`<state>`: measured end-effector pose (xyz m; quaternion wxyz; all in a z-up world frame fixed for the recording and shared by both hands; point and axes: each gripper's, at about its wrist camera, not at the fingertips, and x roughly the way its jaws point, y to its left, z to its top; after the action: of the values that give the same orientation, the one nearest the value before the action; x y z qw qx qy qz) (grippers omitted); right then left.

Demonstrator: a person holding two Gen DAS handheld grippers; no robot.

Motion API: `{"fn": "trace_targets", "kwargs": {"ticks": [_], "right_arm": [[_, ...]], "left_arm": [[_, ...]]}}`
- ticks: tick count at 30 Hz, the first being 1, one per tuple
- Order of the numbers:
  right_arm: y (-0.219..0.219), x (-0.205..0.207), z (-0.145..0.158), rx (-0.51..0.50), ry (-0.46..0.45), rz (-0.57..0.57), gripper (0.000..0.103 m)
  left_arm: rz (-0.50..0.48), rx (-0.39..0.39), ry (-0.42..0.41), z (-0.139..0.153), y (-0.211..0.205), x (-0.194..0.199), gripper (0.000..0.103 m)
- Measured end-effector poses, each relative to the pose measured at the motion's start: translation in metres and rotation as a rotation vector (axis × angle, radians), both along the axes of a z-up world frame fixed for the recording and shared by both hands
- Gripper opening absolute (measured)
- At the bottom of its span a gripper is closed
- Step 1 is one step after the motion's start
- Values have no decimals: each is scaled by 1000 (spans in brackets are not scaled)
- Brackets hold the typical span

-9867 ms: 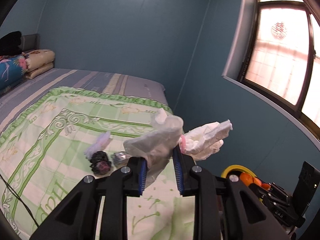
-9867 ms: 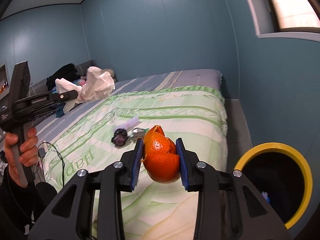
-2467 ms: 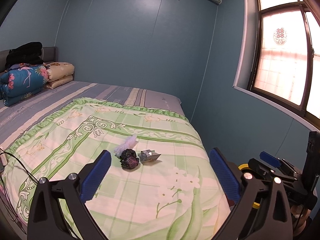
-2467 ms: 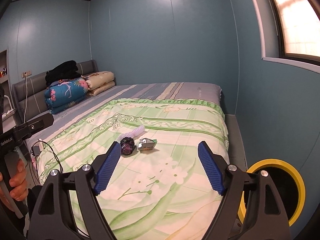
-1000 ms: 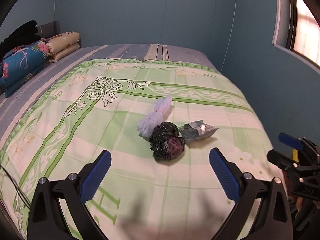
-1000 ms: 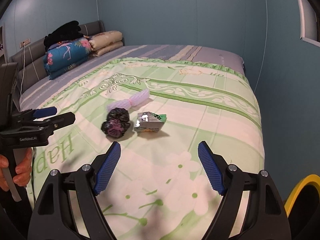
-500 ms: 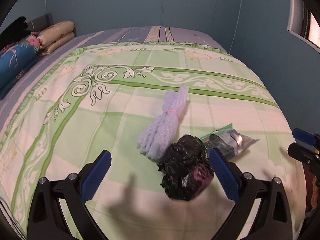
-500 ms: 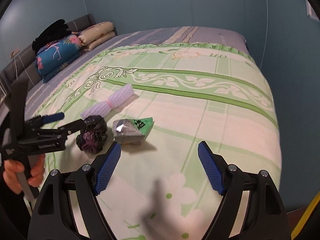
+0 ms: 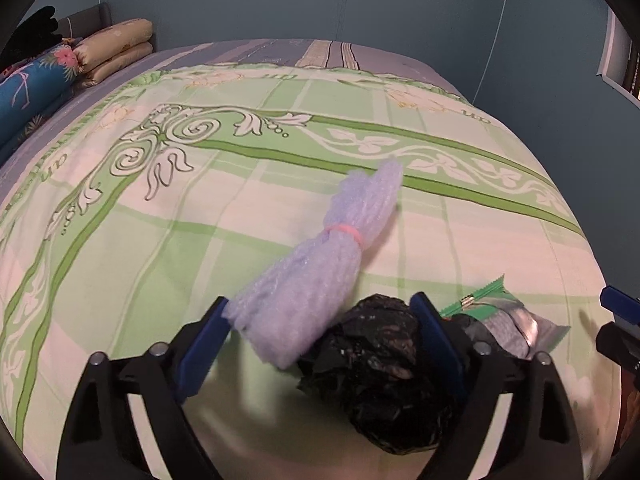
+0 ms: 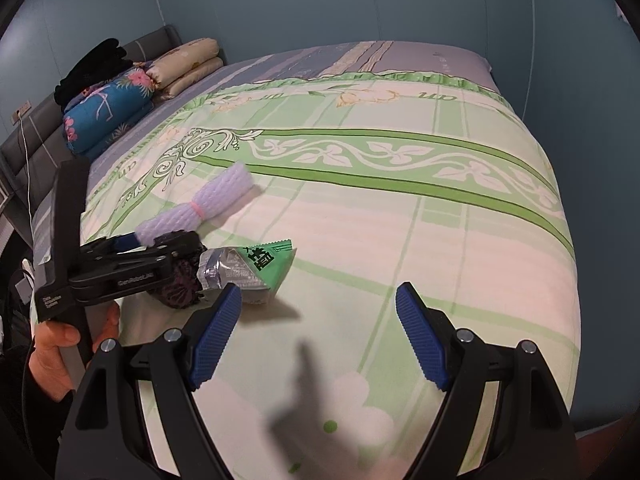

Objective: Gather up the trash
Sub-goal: 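Grasp the black bag and foam net with the left tool while the right tool grasps the foil wrapper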

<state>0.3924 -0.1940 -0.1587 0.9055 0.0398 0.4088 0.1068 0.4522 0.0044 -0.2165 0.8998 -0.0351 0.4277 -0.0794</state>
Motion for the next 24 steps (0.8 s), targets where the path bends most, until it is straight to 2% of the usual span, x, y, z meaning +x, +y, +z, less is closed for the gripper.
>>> {"fn": "trace_targets", "kwargs": {"ticks": [4,9,13,17,20,21,23,24], "right_arm": [[13,5,-7,-39,2,54,75],[31,12,-14,-56,12,98,75],[47,21,-18,-87,12,136,75],[63,35,-27,-132,30,170,75],[72,44,-33,-148,34,188,75],[75,47,-35,-163,29,189,74],[79,54,-37,-163,33,200,66],[81,57,-39,-168,40,205,57]], "left_arm": [[25,-29,19,-8,4,10,80],[50,-11,45,-13,6,24,74],[68,24,50,-15,7,37,62],[83,13,56,-16,12,48,54],[88,33,45,-18,13,51,46],[90,31,44,-18,13,52,45],[104,15,42,-17,17,53,36],[106,6,41,-17,19,54,34]]}}
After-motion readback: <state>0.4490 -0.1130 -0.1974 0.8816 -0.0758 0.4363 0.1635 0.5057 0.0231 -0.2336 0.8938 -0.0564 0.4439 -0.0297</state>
